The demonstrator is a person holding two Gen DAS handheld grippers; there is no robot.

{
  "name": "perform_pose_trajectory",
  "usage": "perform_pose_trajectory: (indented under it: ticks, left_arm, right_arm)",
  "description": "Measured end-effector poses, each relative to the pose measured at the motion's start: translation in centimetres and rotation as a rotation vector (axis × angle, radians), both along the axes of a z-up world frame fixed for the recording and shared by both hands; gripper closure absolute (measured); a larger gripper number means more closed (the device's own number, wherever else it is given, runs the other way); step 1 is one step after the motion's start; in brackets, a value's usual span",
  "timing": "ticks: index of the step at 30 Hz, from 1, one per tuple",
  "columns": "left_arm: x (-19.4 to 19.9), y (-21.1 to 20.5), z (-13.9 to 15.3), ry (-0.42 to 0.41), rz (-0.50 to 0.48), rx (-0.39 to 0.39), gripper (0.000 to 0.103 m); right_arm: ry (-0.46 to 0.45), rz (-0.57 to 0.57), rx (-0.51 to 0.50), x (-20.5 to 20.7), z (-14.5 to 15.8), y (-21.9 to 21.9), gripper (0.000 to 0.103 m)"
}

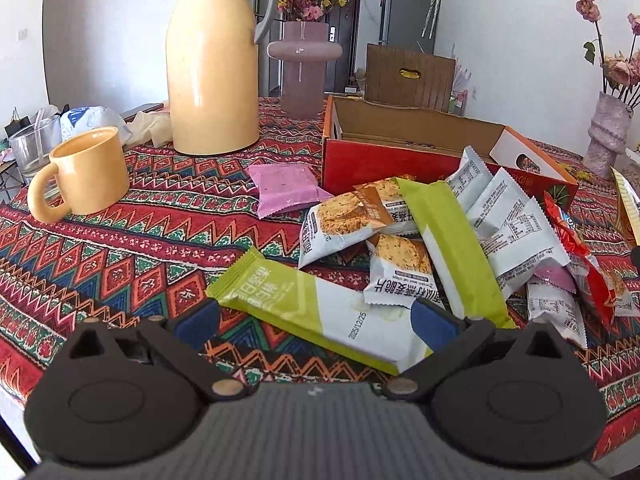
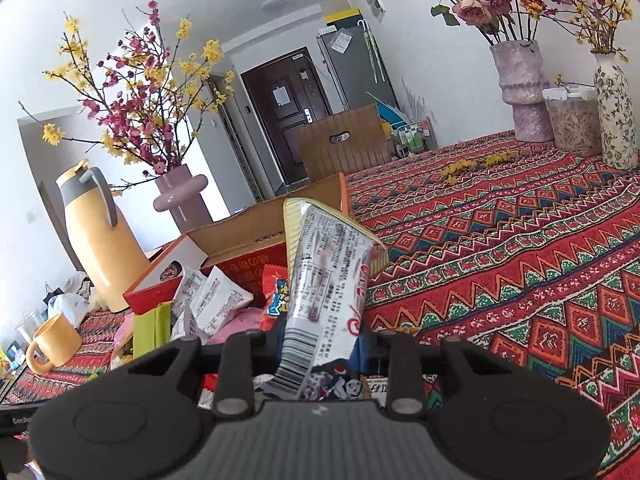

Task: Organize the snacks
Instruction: 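Grasp the white cookie packet with the left tool while the right tool holds the silver bag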

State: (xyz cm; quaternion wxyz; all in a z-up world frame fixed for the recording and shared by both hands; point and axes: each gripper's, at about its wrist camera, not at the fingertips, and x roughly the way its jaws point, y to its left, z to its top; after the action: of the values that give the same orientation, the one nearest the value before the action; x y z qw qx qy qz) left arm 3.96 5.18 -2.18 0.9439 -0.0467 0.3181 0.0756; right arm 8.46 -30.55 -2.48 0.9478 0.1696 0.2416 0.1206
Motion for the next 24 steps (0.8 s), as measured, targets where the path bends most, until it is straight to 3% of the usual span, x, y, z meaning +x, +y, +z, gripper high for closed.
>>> perform_pose_trajectory:
  ticks: [11, 18, 24]
  left_arm:
    - [3.3, 1.0, 1.9, -0.02, 0.006, 0.024, 0.0]
    - [6.8, 1.7, 2.3, -0.004, -0.008, -0.042, 0.0]
    - [10.0, 2.7, 0.8, 0.064, -0.025, -0.158, 0.002]
  right_arm:
    - [-0.005, -0.022, -0.006, 0.0, 0.1, -0.3, 0.073]
    - [0.004, -0.046, -0.011, 0.6, -0.1, -0.6, 0.073]
    - [0.016, -0.06, -0.011, 1.1, -0.5, -0.8, 0.072]
